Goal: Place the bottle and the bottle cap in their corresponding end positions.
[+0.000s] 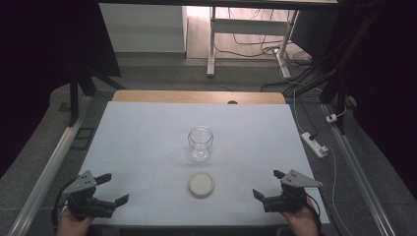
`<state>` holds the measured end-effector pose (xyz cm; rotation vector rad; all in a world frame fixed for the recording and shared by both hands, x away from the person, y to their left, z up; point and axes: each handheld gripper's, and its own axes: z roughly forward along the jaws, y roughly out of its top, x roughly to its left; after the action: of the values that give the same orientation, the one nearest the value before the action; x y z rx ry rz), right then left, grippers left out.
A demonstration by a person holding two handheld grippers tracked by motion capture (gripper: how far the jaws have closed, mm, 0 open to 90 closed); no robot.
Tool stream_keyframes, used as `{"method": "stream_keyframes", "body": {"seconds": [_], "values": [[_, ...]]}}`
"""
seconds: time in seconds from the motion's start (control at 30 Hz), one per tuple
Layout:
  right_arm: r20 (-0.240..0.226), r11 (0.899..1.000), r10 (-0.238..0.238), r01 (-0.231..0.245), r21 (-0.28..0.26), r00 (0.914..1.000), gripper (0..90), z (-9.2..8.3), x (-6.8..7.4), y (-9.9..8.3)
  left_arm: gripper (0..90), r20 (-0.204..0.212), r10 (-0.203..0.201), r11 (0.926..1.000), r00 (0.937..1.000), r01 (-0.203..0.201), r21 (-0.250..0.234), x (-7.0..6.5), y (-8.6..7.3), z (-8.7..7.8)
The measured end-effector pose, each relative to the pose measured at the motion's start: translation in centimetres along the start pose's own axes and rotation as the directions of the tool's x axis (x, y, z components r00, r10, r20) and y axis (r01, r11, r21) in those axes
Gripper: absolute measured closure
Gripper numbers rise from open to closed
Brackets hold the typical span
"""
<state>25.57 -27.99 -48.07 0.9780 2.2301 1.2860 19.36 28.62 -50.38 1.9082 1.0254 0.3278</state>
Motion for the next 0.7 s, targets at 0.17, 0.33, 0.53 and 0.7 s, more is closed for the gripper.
{"method": "stream_keyframes", "body": {"seconds": [0.17,0.33,0.53,0.7], "values": [[0.023,0.999,0.035,-0.035,0.007,0.9991,0.0,-0.8,-0.6,-0.9,0.0,-0.043,-0.022,0.9997,0.9989,0.023,0.013,0.5,-1.1,-0.6],[0.037,0.998,0.065,-0.066,0.012,0.9972,0.0,-1.6,-1.1,-1.6,0.0,-0.074,-0.056,0.998,0.9957,0.058,0.026,1.0,-2.0,-1.0],[0.06,0.994,0.109,-0.111,0.021,0.9922,0.0,-2.4,-1.8,-2.4,0.0,-0.116,-0.045,0.9958,0.9922,0.054,0.073,1.0,-2.9,-1.2],[0.087,0.99,0.123,-0.128,0.059,0.9886,0.0,-2.7,-2.1,-3.1,0.0,-0.134,-0.049,0.9944,0.9898,0.061,0.087,0.9,-3.3,-1.6]]}}
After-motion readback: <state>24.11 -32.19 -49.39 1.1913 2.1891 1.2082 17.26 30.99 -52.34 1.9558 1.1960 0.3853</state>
